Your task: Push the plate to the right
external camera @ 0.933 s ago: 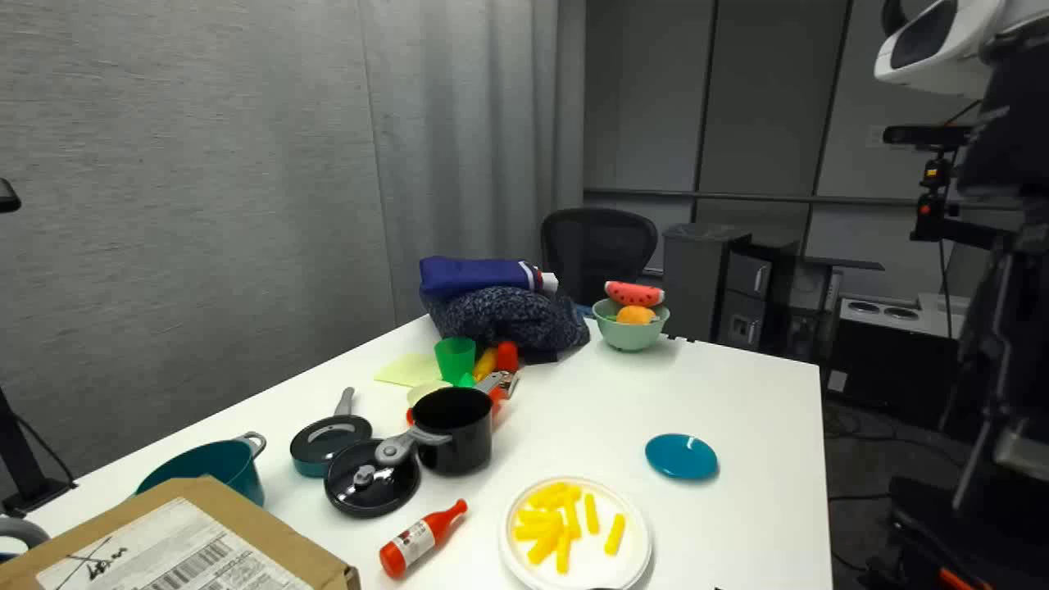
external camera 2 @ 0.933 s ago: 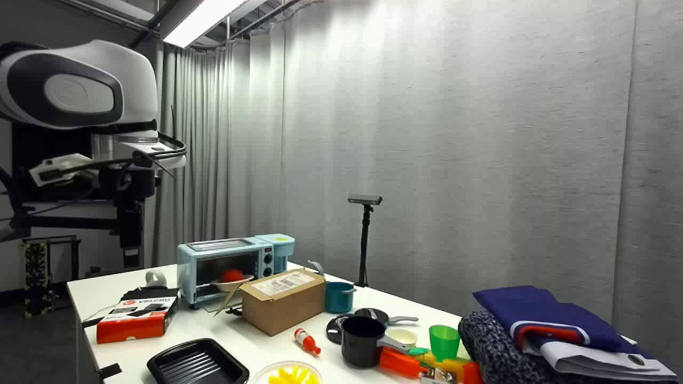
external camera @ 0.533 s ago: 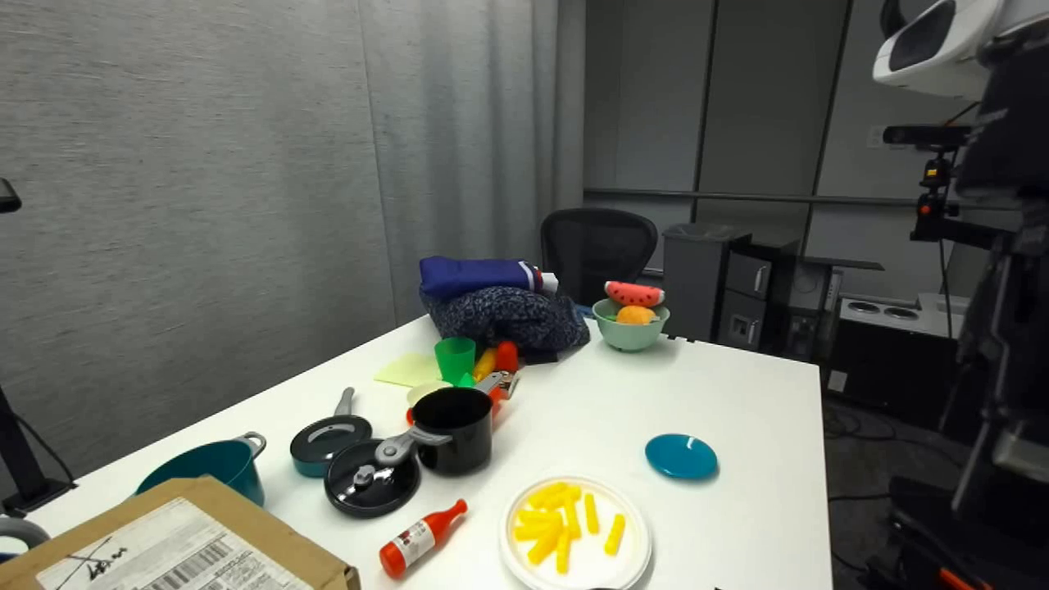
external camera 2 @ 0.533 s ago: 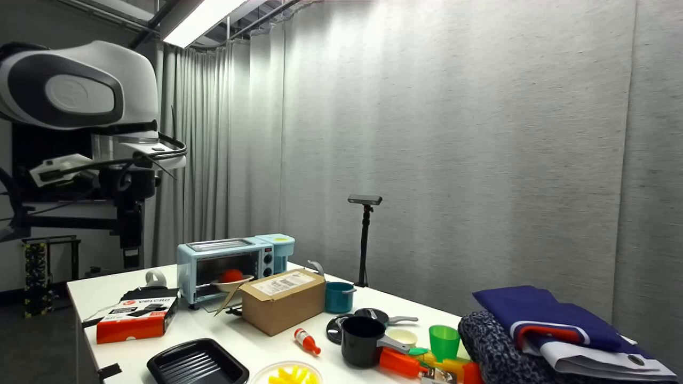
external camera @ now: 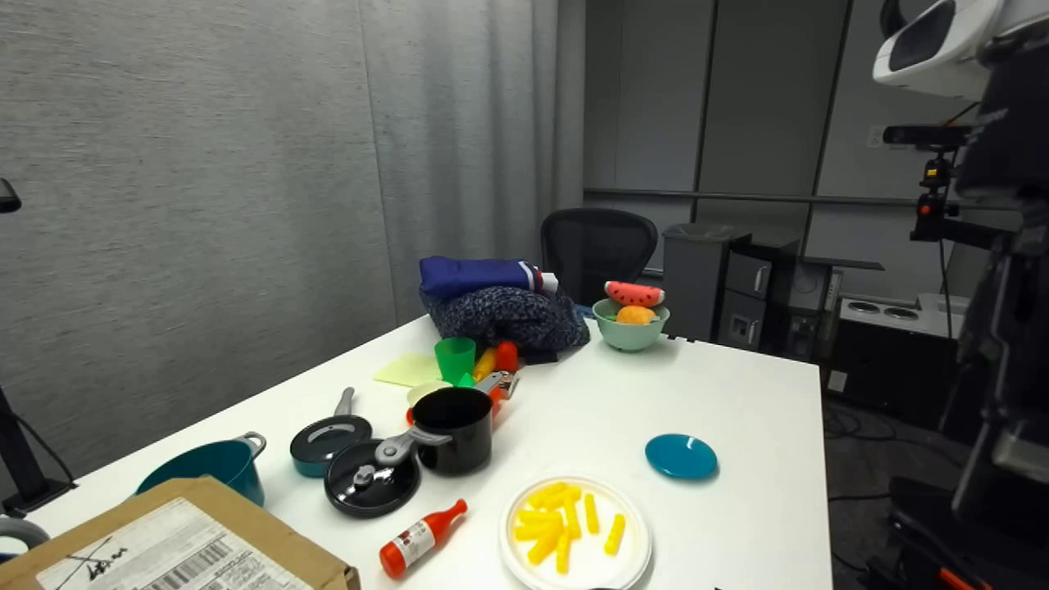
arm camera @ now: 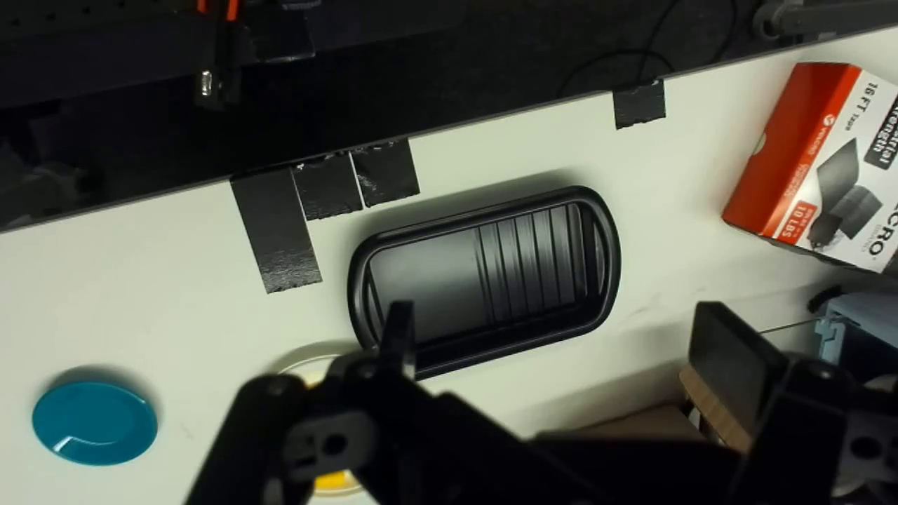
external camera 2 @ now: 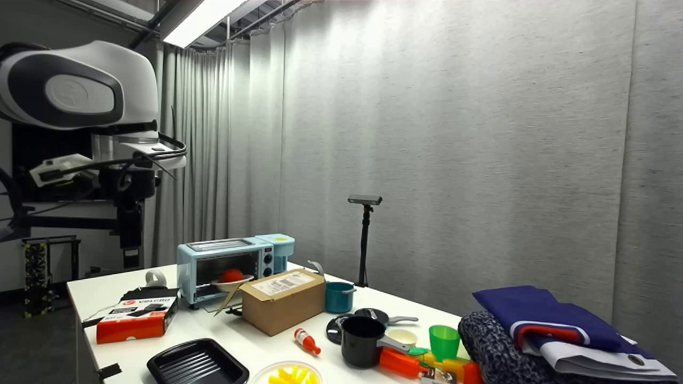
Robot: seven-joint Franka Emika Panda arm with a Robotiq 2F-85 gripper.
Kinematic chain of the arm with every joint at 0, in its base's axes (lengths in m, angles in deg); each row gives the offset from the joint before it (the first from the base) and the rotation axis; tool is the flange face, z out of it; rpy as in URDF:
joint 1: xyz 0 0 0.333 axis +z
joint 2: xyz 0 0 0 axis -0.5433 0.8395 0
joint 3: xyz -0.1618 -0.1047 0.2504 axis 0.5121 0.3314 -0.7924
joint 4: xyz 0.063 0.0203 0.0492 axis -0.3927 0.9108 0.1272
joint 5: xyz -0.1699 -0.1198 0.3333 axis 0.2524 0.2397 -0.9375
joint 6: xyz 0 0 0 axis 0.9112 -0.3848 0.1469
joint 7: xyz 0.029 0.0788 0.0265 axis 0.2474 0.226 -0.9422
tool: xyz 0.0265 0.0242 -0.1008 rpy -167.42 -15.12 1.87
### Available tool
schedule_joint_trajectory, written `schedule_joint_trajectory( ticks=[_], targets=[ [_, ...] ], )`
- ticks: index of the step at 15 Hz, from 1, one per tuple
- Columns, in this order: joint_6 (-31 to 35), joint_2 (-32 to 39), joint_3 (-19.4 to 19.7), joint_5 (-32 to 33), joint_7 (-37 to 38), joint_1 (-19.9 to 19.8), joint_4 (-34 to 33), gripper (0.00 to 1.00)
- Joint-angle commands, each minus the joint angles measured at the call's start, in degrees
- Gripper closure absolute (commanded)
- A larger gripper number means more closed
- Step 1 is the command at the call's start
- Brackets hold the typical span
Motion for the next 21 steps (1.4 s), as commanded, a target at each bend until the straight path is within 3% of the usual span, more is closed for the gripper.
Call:
schedule_joint_trajectory(
  ticks=[1,5,11,21],
  targets=[
    [1.14,0.36,-0.18,0.42,-0.40,-0.83,0.17,0.00],
    [8.40,4.99,0.38,4.57,-0.71,-5.59,0.37,0.00],
    [21.94,18.77,1.54,12.64,0.65,-12.42,-2.96,0.00],
    [26.23,38.37,4.86,24.27,5.96,-13.54,-10.64,0.00]
  ],
)
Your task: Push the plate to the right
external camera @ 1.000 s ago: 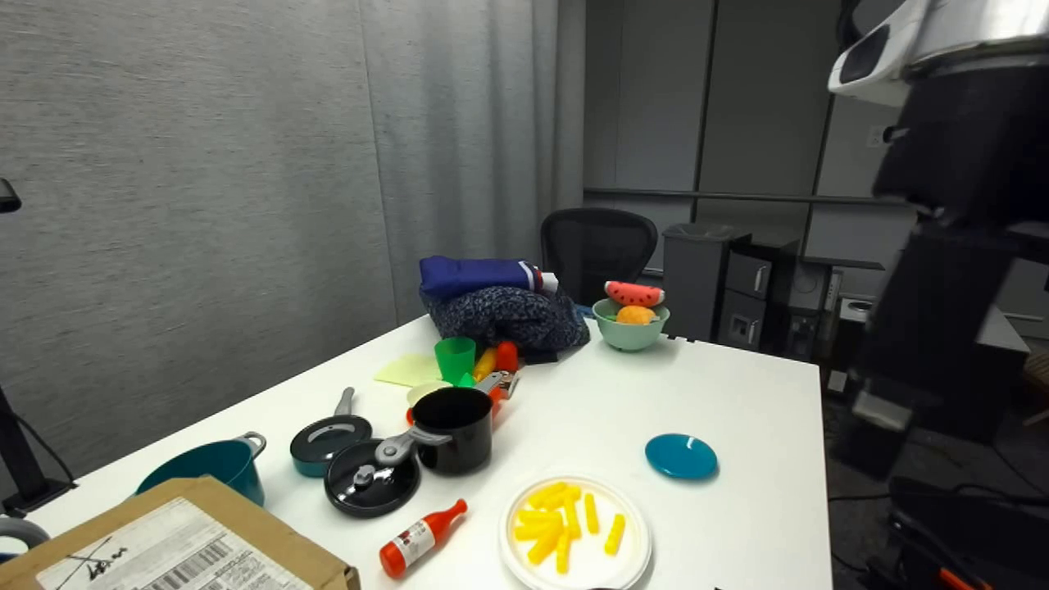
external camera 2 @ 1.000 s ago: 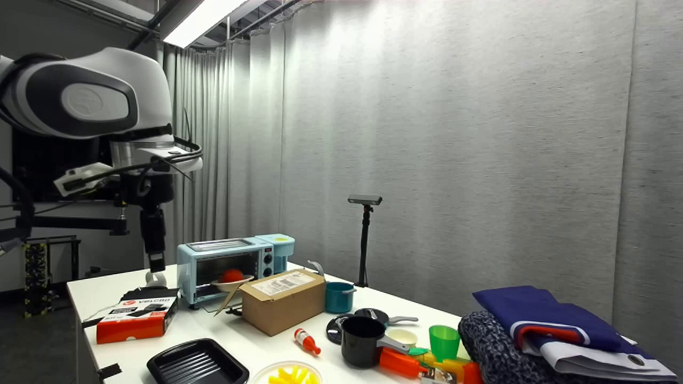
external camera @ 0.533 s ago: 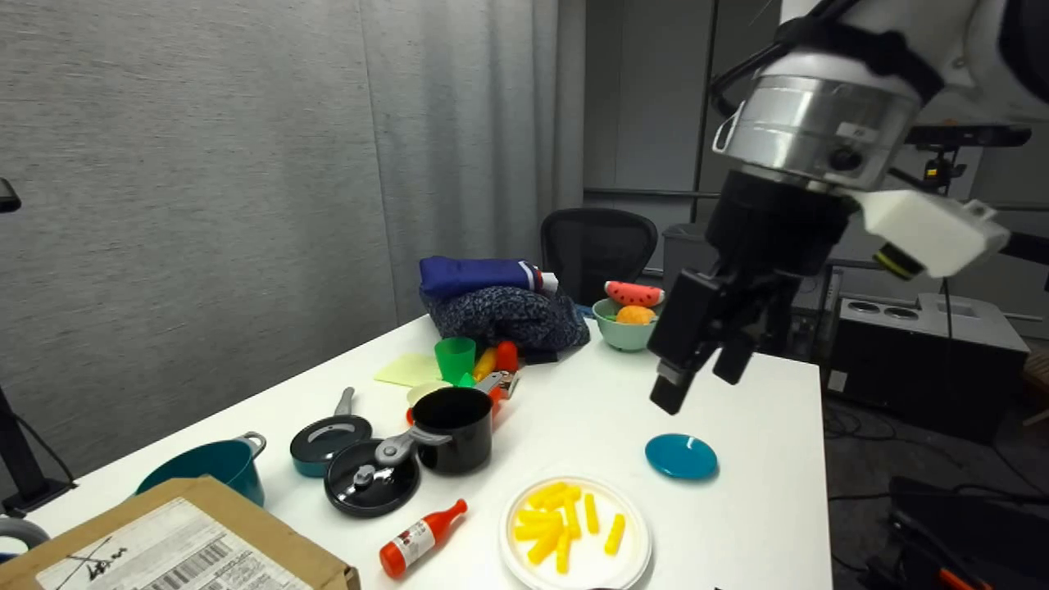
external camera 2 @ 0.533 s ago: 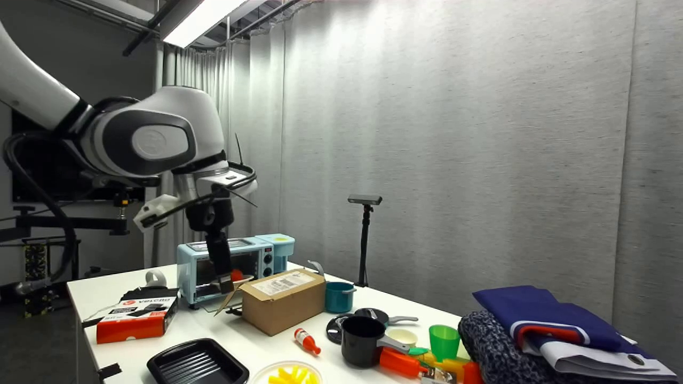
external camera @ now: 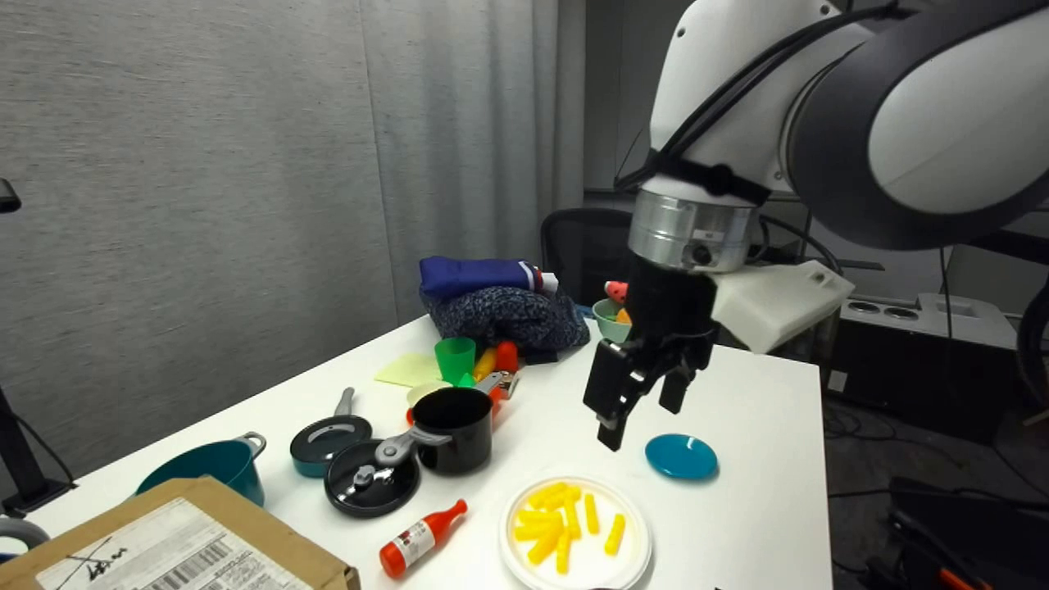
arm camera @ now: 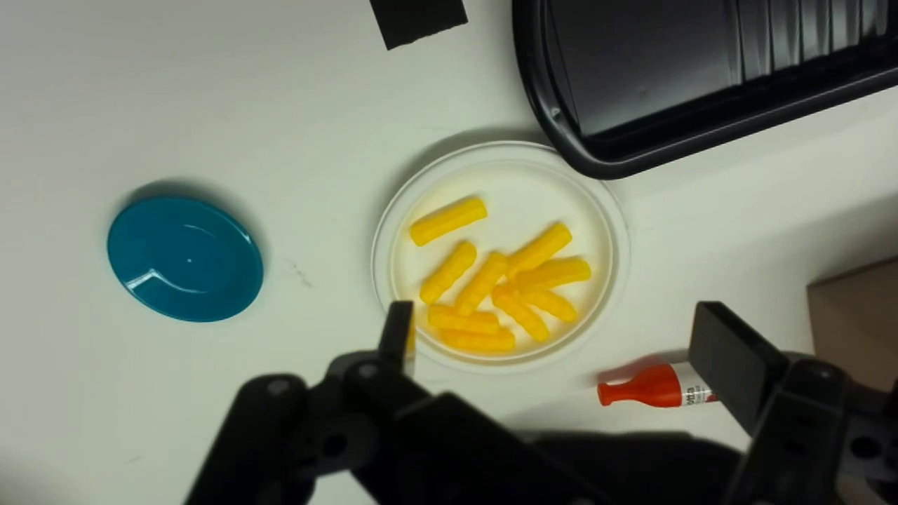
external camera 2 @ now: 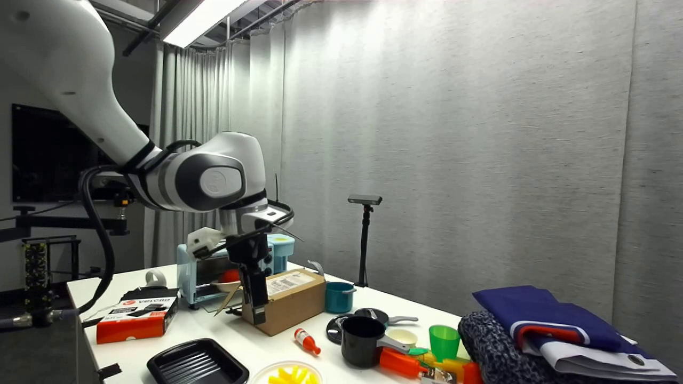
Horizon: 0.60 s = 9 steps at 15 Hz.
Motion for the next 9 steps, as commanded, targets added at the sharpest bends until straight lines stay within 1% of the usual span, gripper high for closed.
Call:
schedule_joint_trajectory(
  ticks=[1,3,6,7,9],
  targets=[
    [0.19,1.54,2.21,1.37,1.15,1.81,-0.58,0.00],
    [0.32,2.89,2.85,1.57,1.33,2.14,-0.87,0.00],
    [0.32,2.62,2.85,1.56,1.32,2.38,-0.87,0.00],
    [1.11,2.34,2.70,1.97,1.39,2.58,-0.19,0.00],
    [3.09,4.63,2.72,2.24,1.59,2.91,-0.76,0.00]
  ],
)
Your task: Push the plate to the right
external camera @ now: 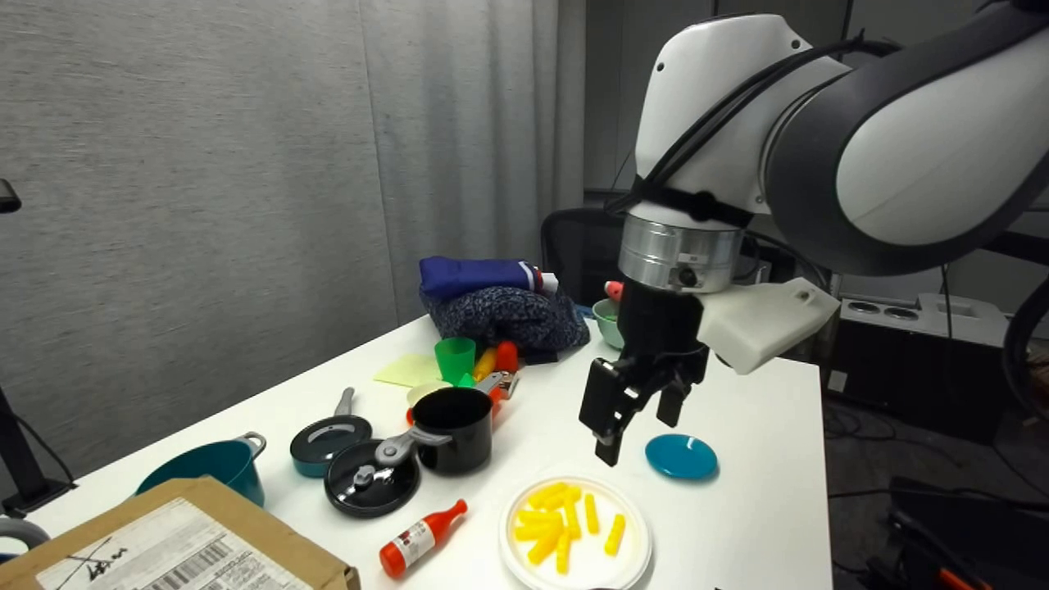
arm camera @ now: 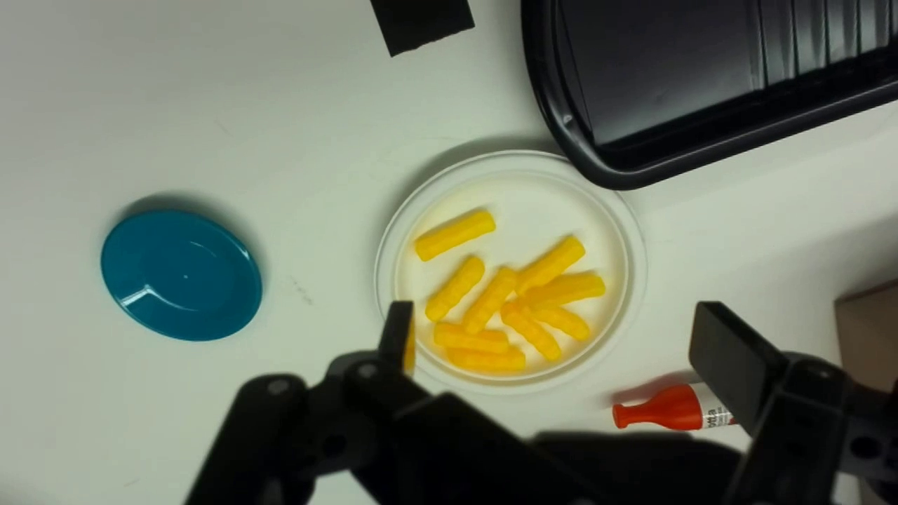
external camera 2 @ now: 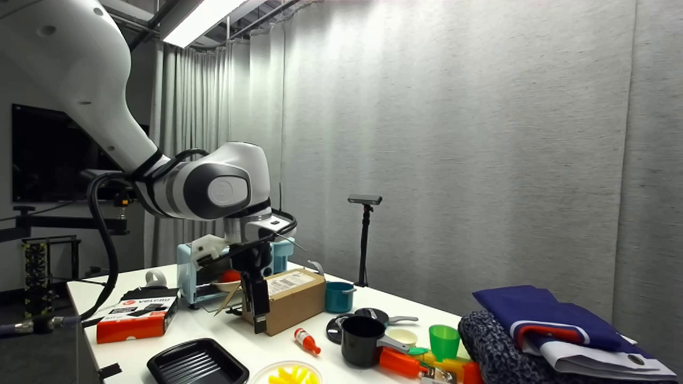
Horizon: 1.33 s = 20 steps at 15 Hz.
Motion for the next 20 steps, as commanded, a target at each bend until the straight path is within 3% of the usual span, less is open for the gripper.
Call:
schedule_joint_trajectory(
  ticks=[1,9,12,20],
  targets=[
    [3.38,2.91,1.21,0.87,0.09,1.85,-0.68,0.00],
    [5.20,17.05,2.93,9.15,1.34,5.31,-10.26,0.00],
    [5.20,21.90,4.43,6.12,-0.87,7.02,-13.99,0.00],
    [3.83,29.29,9.01,5.84,-0.58,10.73,-19.24,0.00]
  ],
)
